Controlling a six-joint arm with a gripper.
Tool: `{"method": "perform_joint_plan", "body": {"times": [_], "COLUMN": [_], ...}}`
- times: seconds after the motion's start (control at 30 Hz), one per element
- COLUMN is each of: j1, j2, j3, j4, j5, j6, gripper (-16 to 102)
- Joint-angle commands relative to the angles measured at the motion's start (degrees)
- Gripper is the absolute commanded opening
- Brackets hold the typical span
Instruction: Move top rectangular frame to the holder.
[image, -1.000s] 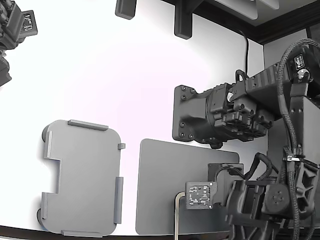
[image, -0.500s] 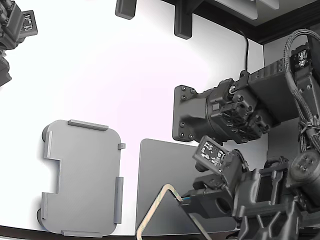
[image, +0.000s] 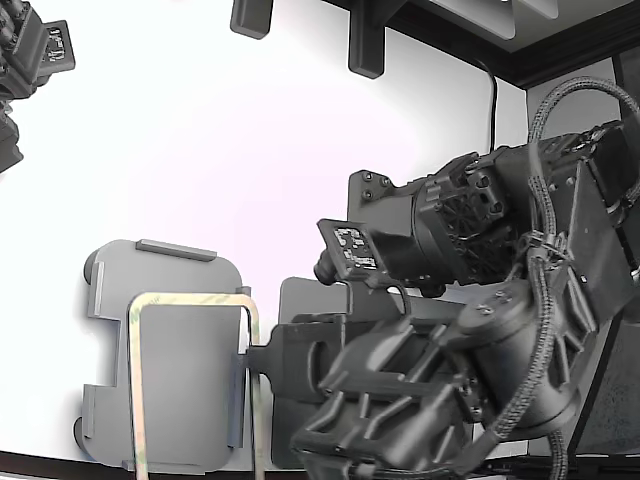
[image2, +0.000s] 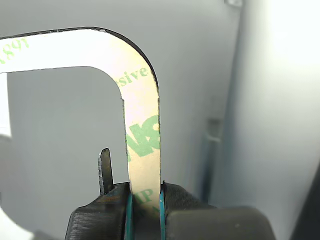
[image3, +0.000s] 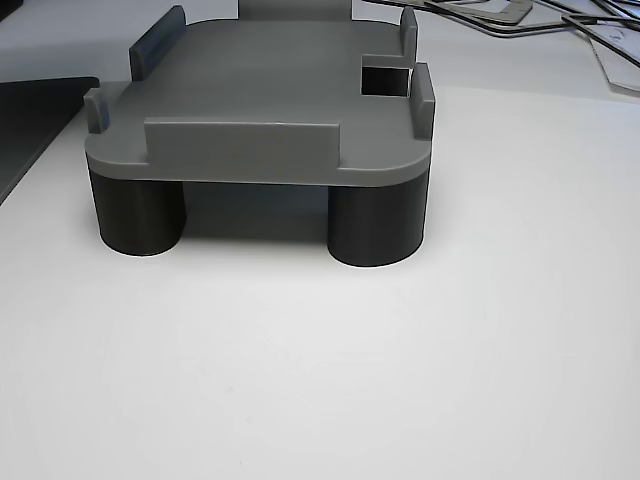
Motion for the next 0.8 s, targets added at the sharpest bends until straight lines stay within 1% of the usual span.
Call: {"method": "perform_joint_plan", "body": {"times": [0.0, 0.23, 0.77], "j1": [-2.72, -5.27, -8.44], "j2": [-2.9, -4.92, -2.02], "j3": [-4.83, -5.8, 0.7], "j4": [0.53, 0.53, 0.62], "j5": [-0.26, -2.37, -5.1], "j6": [2.29, 3.16, -2.2], "gripper": [-11, -11, -11]}}
